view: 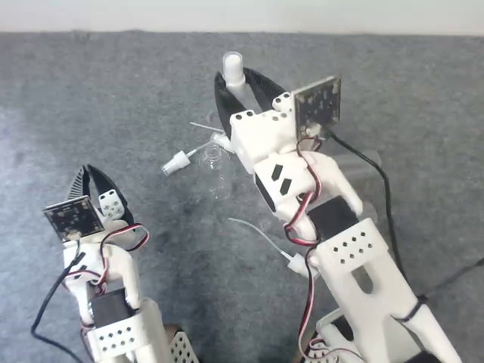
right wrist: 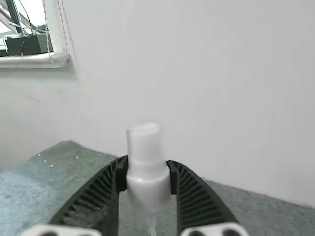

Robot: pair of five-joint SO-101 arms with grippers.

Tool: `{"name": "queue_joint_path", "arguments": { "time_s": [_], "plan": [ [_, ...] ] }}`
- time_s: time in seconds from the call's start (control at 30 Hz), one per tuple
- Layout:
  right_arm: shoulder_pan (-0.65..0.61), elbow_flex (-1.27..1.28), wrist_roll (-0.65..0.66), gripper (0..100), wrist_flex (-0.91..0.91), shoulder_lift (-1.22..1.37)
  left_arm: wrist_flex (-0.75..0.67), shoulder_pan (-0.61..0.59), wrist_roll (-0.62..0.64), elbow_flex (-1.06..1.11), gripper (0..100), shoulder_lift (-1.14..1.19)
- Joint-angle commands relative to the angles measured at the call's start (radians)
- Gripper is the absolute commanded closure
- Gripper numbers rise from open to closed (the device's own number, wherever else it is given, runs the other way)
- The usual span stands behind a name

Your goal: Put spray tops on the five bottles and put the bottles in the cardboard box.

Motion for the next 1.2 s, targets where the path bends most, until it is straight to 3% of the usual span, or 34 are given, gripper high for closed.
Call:
{"name": "queue_joint_path", "arguments": {
  "time_s": [0.0, 0.77, 1.17],
  "plan": [
    [-0.013, 0.025, -0.009, 99.1, -0.133, -0.045, 0.005, -0.006, -0.008, -0.012, 99, -0.017],
    [-0.065, 0.126, -0.009, 99.1, -0.410, 0.104, 0.005, -0.003, -0.008, -0.012, 99, -0.017],
    [-0.065, 0.144, -0.008, 99.1, -0.415, 0.147, 0.005, -0.006, -0.009, -0.012, 99, -0.017]
  ]
}}
